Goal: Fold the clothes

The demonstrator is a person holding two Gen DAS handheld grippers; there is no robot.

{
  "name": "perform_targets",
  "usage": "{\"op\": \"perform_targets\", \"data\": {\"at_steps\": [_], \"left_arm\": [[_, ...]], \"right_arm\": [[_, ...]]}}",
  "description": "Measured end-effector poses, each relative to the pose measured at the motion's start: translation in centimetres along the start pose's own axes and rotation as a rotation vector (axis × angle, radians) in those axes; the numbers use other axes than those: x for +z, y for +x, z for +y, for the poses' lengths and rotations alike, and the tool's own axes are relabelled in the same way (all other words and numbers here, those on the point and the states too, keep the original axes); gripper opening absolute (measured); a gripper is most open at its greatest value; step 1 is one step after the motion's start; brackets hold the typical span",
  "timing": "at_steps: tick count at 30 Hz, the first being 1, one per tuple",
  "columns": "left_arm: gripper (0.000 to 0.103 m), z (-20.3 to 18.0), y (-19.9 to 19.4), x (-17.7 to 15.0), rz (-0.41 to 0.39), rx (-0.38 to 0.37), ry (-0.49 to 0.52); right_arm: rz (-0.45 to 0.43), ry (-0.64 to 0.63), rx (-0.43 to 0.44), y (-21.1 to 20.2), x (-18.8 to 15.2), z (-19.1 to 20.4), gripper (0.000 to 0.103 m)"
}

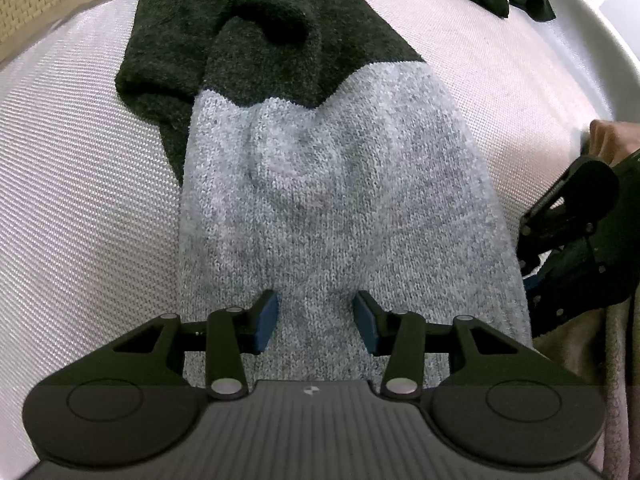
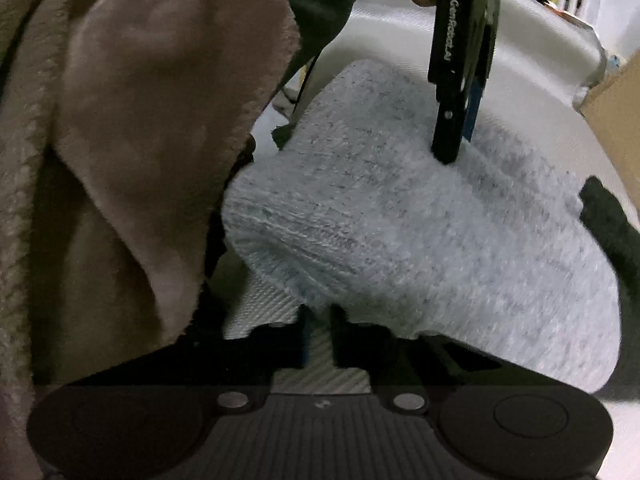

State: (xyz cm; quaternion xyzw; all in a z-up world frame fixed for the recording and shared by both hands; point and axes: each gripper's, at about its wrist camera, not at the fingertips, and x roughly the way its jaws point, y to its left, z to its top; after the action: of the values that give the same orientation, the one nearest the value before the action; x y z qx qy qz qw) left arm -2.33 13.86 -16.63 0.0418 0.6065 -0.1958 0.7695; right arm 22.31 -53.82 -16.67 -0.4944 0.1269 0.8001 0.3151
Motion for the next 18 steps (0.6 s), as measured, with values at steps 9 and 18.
{"op": "perform_targets", "data": {"at_steps": [9,18], "left_arm": [[0.048,-0.3,-0.5,-2.2,-0.001,0.002,0.006],[0.056,-3.9,-3.3,-0.9,-0.064,-0.053,0.068]], "right_arm": [[-0.073,0.09,-0.117,-0.6,-1.1,1.2,0.011],[-0.076,0.282,-0.245,-1.8,-2.8,-5.4,0.018]]}}
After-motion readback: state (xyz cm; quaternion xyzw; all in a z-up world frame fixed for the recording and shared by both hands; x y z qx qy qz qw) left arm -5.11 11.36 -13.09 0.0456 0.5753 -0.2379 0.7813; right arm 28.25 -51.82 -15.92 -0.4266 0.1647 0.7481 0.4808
